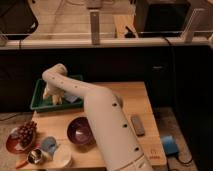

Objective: Place banana in paper cup

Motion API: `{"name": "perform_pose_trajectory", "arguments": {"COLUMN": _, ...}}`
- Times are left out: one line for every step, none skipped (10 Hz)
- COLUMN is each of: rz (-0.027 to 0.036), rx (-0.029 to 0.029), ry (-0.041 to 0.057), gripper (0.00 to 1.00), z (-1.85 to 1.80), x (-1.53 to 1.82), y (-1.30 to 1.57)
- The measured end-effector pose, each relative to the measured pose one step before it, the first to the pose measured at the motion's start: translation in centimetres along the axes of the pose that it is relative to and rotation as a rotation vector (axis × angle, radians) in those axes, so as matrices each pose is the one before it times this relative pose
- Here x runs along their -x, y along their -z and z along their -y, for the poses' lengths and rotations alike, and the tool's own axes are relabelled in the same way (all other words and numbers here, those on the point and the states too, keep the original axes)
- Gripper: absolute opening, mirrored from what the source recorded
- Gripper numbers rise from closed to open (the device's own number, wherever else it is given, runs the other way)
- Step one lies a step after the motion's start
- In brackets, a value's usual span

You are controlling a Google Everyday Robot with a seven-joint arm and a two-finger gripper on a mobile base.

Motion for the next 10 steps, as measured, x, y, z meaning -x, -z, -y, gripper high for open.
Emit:
{"name": "perform_pose_trajectory", "arguments": {"rz": -0.00256, "rx": -0.02012, "ry": -0.02223, "gripper": 0.8, "z": -0.448, "x": -0.123, "y": -0.093}}
{"name": "perform_pose_trajectory", "arguments": {"rz": -0.00041, "rx": -0.01986, "ry": -0.01452, "gripper": 0.8, "z": -0.242, "x": -0.103, "y": -0.017}}
{"name": "perform_pose_trajectory", "arguments": {"rz": 0.00313, "rx": -0.02341, "ry": -0.01313, "gripper": 0.78, "z": -0.005, "x": -0.072, "y": -0.128}}
{"name": "perform_pose_trajectory", "arguments": {"rz": 0.0032, "rx": -0.01479, "ry": -0.01207, "gripper": 0.72, "z": 0.11, "x": -0.138, "y": -0.115}}
{"name": "perform_pose_trajectory", "arguments": {"rz": 0.00468, "rx": -0.00604, "ry": -0.01131, "gripper": 0.61, "z": 0.078, "x": -0.101, "y": -0.179}}
{"name": "perform_pose_trajectory", "arguments": {"rz": 0.006, "rx": -0.00121, "ry": -0.00396, "gripper": 0.51, "z": 0.305, "x": 0.023, "y": -0.271}}
{"name": "perform_pose_trajectory", "arguments": {"rz": 0.00804, "rx": 0.00183, "ry": -0.00063, "gripper": 0.42, "z": 0.317, "x": 0.095, "y": -0.299}}
{"name": "perform_pose_trajectory", "arguments": {"rz": 0.01069, "rx": 0.00912, "ry": 0.00074, "gripper": 0.32, "z": 0.306, "x": 0.145, "y": -0.413}}
{"name": "perform_pose_trajectory", "arguments": {"rz": 0.0097, "rx": 0.00756, "ry": 0.0005, "gripper": 0.21, "z": 0.422, "x": 0.165, "y": -0.434}}
{"name": "perform_pose_trajectory", "arguments": {"rz": 0.00614, "rx": 0.00466, "ry": -0.0099, "gripper": 0.13, "z": 0.066, "x": 0.033, "y": -0.219}}
